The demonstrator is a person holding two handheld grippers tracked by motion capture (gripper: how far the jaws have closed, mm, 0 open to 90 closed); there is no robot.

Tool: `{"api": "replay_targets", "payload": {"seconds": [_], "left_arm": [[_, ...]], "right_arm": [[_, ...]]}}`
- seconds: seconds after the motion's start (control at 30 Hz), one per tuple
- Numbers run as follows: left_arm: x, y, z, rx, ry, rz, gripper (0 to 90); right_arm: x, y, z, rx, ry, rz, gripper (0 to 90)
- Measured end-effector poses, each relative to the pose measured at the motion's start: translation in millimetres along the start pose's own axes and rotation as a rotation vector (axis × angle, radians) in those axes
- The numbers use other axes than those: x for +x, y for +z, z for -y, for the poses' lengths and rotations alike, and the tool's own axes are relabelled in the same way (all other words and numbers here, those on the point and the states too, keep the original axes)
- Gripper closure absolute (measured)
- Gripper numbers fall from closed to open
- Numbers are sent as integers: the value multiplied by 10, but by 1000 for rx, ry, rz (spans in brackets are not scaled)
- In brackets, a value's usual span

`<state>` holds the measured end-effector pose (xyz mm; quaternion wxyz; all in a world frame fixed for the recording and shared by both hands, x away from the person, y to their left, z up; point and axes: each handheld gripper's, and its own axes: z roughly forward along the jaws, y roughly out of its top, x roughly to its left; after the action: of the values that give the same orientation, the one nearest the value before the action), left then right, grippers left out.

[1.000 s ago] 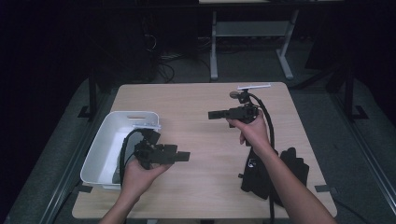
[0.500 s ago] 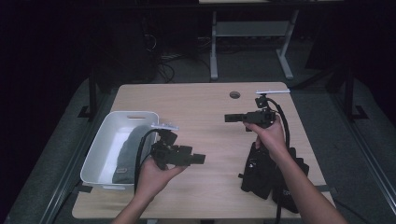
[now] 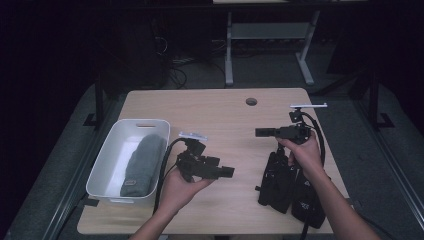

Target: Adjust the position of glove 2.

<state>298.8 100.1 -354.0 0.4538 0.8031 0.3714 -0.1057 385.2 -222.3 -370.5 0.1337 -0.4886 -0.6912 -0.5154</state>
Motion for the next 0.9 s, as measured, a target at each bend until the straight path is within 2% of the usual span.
{"api": "replay_targets", "payload": {"seconds": [0.57, 0.9], "left_arm": [[-145, 388, -46, 40, 31, 36, 226], [-225, 606, -22, 60, 50, 55, 225]], "right_arm": [[-289, -381, 253, -31, 44, 30, 398], [-512, -595, 494, -34, 76, 68, 397]]}}
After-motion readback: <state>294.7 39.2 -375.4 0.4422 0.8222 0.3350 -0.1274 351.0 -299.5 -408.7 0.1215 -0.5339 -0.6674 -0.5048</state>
